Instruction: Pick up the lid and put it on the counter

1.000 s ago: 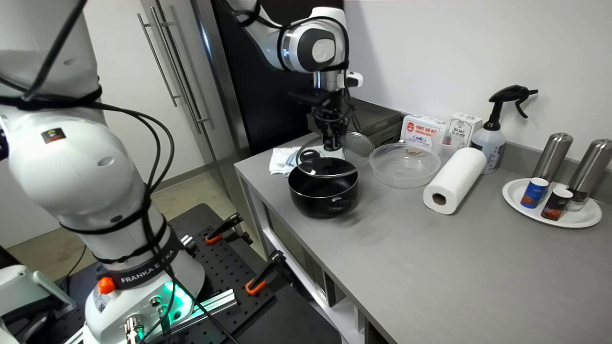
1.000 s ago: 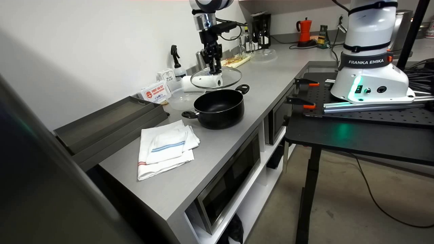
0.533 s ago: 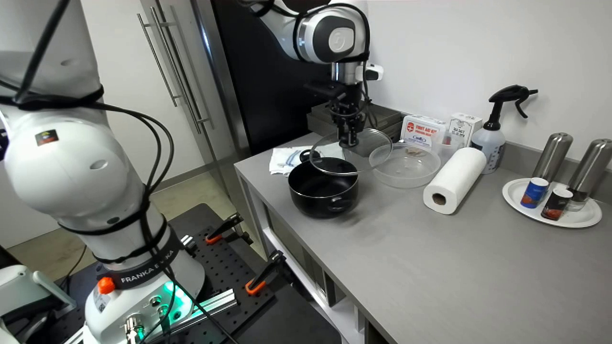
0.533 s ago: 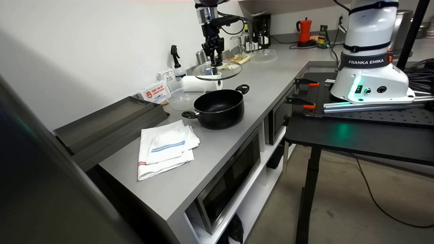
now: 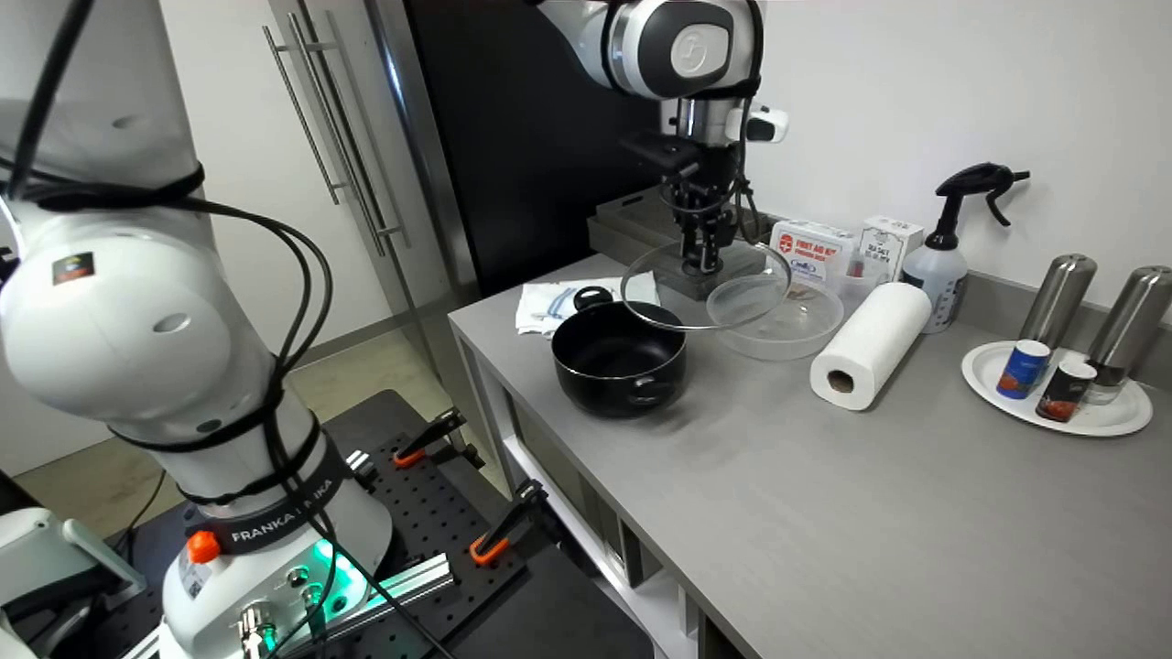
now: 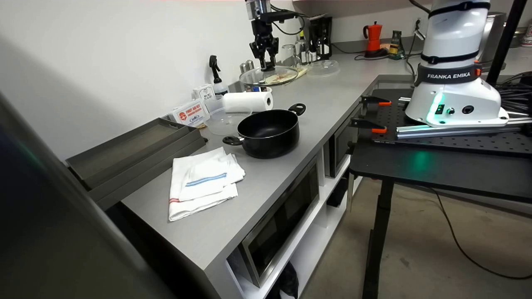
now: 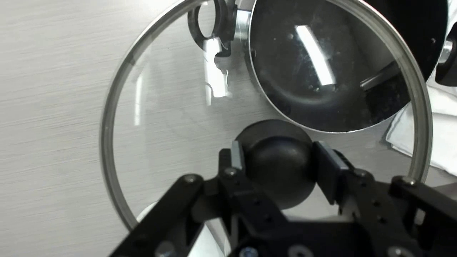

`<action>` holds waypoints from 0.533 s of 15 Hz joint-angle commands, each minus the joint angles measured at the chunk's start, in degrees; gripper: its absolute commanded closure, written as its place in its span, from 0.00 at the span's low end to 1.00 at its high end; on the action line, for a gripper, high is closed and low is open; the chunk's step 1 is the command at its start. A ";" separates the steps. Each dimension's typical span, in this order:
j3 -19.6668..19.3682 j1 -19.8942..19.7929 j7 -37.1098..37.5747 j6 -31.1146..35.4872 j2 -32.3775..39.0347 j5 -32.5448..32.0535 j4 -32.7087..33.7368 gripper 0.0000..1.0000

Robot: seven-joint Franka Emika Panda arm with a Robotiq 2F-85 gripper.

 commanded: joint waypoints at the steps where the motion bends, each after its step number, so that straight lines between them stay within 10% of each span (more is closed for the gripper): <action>1: -0.87 -1.66 -0.51 -4.01 1.60 3.22 4.87 0.75; 8: -1.94 -5.55 0.15 -7.34 4.54 10.76 9.37 0.75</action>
